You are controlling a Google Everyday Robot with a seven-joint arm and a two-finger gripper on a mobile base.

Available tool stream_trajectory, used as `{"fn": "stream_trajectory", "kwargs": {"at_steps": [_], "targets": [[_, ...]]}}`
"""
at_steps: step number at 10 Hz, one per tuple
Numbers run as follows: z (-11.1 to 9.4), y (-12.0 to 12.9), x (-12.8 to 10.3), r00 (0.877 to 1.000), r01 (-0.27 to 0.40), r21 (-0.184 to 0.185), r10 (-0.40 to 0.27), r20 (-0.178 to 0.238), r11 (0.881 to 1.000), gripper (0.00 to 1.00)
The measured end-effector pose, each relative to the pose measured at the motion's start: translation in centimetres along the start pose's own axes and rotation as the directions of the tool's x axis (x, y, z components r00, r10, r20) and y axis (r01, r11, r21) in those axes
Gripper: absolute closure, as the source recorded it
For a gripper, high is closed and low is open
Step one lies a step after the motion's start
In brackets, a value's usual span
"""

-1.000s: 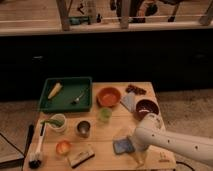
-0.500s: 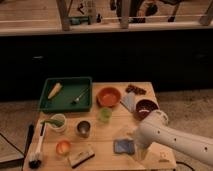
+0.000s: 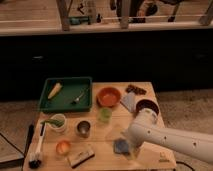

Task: Place sponge in plastic cup

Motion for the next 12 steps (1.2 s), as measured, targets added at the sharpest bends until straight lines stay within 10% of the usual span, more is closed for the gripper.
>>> {"fn": "stream_trajectory", "kwargs": {"at_steps": [3,12], "targets": [[0.5,-0.7,-0.6,0.994,-0.108,0.017,0.108,0.001,0.994,0.22],[1.7,-0.5,2.1,0.983,-0.182,-0.026,0.183,0.011,0.983,1.0]]}}
